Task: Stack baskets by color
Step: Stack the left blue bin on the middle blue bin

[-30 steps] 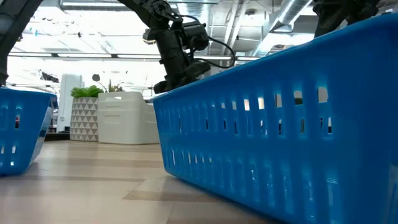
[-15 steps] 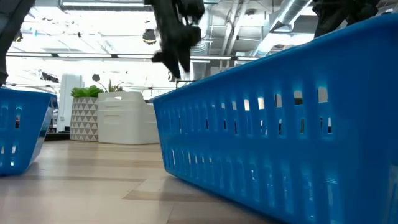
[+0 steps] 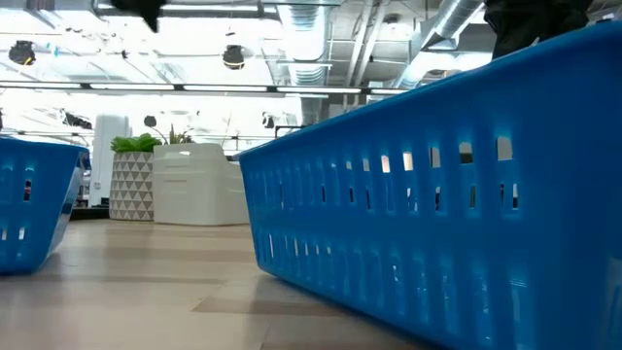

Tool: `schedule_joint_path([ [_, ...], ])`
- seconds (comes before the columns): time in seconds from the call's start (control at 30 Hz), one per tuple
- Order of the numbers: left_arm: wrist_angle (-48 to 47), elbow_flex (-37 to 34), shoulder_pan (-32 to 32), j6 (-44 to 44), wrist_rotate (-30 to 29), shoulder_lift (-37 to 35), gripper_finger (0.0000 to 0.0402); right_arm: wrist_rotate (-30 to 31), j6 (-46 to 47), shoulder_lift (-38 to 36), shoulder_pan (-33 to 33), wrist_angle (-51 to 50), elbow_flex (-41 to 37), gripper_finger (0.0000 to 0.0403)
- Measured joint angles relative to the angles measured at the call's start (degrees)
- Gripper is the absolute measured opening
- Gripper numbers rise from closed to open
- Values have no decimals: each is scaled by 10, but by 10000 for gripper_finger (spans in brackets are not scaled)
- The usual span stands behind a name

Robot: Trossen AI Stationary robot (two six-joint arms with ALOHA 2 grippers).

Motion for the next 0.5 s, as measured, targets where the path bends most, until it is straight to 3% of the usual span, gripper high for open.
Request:
schedule_joint_path([
  [0.2, 110, -177, -114, -158, -6, -49, 213, -2, -14, 0, 0, -3, 0, 264],
  [0.37, 233, -279, -170, -200, 9, -52, 213, -4, -29, -1, 0, -1, 0, 264],
  [0.5, 270, -334, -197, -222, 11, -45, 213, -11, -30, 0, 0, -1, 0, 264],
])
